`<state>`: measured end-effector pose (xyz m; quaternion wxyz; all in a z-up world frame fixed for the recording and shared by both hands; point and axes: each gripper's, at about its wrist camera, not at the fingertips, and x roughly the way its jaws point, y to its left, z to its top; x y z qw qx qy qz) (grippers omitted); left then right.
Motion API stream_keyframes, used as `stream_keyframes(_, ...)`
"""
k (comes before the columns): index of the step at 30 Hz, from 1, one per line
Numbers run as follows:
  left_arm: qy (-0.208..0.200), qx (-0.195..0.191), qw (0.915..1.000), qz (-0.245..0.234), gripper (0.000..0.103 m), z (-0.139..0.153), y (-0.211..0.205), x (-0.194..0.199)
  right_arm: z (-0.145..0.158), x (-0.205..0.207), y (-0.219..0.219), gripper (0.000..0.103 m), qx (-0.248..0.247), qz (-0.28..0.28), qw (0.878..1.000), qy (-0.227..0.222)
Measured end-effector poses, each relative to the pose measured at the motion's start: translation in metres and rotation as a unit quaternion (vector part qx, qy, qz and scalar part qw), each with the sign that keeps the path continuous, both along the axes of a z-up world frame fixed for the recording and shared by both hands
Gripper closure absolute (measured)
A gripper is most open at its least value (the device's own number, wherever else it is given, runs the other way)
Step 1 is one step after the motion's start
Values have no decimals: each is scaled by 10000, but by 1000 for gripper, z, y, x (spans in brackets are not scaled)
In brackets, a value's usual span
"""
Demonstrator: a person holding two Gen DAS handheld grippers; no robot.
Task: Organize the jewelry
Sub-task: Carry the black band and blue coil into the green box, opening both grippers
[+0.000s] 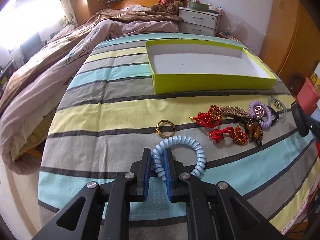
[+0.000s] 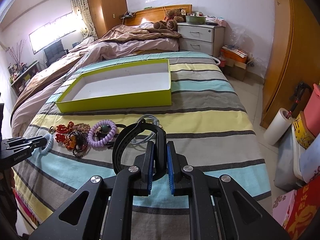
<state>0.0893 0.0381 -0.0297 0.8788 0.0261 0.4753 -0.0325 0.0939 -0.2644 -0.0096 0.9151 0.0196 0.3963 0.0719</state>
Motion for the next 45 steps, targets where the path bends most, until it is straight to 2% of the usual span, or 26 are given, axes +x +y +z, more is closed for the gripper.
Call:
stream_keyframes(3,-31,76,9999,-93,93,0,-2,0,0,1,0,90,9,-2,10000,-2)
stream_keyframes(10,-139,-334,9992,-168,94,10,2,-4,5,2,1,90,11,5,10000,-53)
stream_keyframes(20,-545,-728,9956,-203,94,44,9,1,19,8,7,90,-30,33,9998,-205)
stream_keyframes(27,-707,-897,9929,-334,94,63,3,39,37,33,12,90,-9,112,9994,-334)
stream_keyframes(33,-765,-1065,9908,-320,94,68,0,78,44,73,17,90,-38,161,9993,-330)
stream_keyframes(45,-505,-1214,9910,-246,94,47,-5,149,17,153,26,90,-241,167,9995,112)
